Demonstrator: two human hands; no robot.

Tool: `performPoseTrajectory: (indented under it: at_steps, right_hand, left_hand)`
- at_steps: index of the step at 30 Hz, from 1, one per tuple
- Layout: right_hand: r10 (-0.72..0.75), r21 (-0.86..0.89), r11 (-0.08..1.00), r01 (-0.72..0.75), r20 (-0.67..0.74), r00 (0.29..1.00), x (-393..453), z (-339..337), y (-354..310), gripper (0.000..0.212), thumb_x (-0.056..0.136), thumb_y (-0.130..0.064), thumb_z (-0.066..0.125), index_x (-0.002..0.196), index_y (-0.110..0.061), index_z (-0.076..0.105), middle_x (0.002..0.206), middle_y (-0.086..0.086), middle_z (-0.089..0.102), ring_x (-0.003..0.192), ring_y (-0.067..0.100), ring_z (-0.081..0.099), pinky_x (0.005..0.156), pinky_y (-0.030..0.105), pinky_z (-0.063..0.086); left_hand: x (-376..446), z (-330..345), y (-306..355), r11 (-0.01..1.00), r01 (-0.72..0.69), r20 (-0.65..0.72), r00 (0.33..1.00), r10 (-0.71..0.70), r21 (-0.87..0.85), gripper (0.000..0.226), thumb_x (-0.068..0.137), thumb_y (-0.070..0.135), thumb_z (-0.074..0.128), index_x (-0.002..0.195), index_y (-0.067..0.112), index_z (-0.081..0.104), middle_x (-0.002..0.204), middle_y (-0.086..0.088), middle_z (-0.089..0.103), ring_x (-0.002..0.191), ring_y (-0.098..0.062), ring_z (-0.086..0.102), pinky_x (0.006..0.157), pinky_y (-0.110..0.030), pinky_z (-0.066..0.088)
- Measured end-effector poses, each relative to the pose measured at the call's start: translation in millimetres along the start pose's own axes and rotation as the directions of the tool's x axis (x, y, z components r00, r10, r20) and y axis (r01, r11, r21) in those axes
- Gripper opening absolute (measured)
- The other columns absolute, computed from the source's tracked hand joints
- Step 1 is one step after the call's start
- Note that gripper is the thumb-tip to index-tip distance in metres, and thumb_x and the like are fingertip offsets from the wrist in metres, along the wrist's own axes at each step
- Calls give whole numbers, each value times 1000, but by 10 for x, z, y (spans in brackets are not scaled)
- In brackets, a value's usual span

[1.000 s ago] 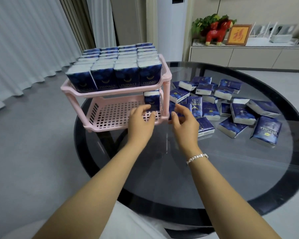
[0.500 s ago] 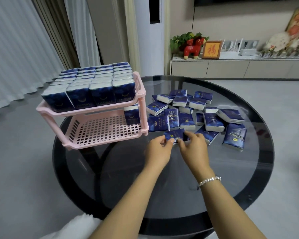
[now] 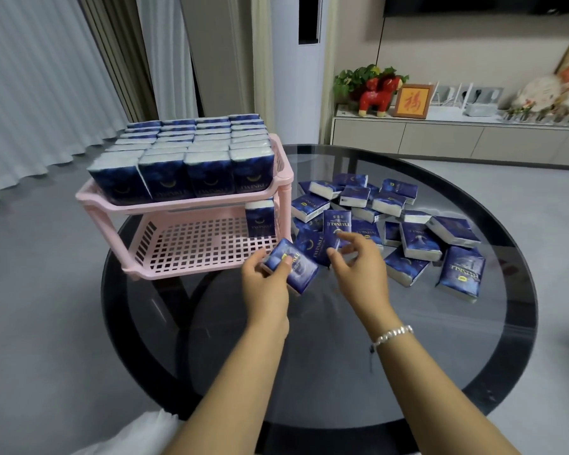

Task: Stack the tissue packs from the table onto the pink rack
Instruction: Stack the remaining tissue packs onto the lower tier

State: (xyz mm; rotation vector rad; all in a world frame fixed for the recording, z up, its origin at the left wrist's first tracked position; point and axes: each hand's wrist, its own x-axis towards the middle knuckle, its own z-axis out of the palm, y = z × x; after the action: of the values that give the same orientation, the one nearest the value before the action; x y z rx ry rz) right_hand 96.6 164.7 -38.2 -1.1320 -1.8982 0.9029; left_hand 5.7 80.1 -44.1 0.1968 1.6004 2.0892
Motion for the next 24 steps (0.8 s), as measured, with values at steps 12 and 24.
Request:
performPoseTrajectory:
  at_steps: [12, 24]
  right_hand:
    - [70, -27, 997, -68, 48, 996, 137, 86, 45, 28, 85, -30, 67, 95, -16, 45, 79, -2, 55, 77, 23, 58, 56, 26, 39]
    - [103, 479, 825, -299, 392, 914, -35, -64, -127, 11, 89, -13, 62, 97, -5, 60, 57, 0, 58, 49, 13, 54, 42, 22, 36]
  left_hand:
    - [123, -109, 57, 959, 246, 53, 969, -241, -142, 9, 91, 13, 62, 83, 14, 58, 83, -6, 64, 75, -18, 58, 70, -33, 48]
    - [-25, -47, 188, 940, 296, 248, 936, -251, -167, 20, 96, 26, 52, 107, 12, 63, 103, -9, 71, 92, -22, 69, 76, -33, 57]
